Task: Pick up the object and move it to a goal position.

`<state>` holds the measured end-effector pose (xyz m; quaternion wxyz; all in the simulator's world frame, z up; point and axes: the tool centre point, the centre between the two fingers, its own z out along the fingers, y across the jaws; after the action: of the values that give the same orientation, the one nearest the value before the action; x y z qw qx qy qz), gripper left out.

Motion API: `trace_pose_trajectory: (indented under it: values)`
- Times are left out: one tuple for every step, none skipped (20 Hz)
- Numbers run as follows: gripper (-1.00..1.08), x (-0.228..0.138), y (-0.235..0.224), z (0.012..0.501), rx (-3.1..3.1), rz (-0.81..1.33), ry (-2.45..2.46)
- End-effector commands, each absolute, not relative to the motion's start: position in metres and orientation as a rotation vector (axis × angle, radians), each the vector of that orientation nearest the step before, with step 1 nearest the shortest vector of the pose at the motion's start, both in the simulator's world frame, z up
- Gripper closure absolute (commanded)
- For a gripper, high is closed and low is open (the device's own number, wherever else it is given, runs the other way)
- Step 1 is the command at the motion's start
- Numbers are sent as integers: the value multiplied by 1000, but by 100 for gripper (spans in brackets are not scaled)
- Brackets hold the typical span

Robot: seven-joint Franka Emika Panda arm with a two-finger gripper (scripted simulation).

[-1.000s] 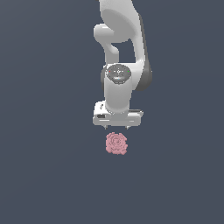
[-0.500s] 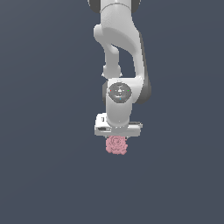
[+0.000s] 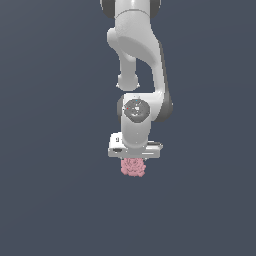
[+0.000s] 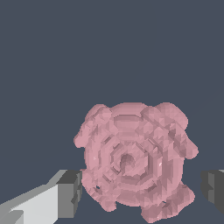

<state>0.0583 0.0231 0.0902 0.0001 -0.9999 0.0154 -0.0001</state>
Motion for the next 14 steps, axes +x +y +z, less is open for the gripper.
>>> trace_pose_trajectory:
  values:
    - [-92, 58, 23, 83, -3141, 1, 48]
    - [-92, 58, 23, 79, -3141, 1, 48]
    - [-92, 58, 23, 74, -3141, 1, 48]
    - [-92, 58, 23, 69, -3141, 1, 48]
    - [-92, 58, 23, 63, -3141, 1, 48]
    - [-92, 58, 23, 58, -3141, 0, 49]
    - [-92, 57, 23, 53, -3141, 0, 49]
    - [-92, 57, 23, 49, -3141, 0, 49]
    - [-92, 58, 23, 46, -3141, 0, 49]
    - [-92, 58, 23, 44, -3141, 0, 49]
    - [-92, 58, 23, 42, -3141, 0, 49]
    - [-92, 58, 23, 42, -3141, 0, 49]
    - [-92, 59, 23, 42, -3141, 0, 49]
    - [-92, 59, 23, 42, -3141, 0, 49]
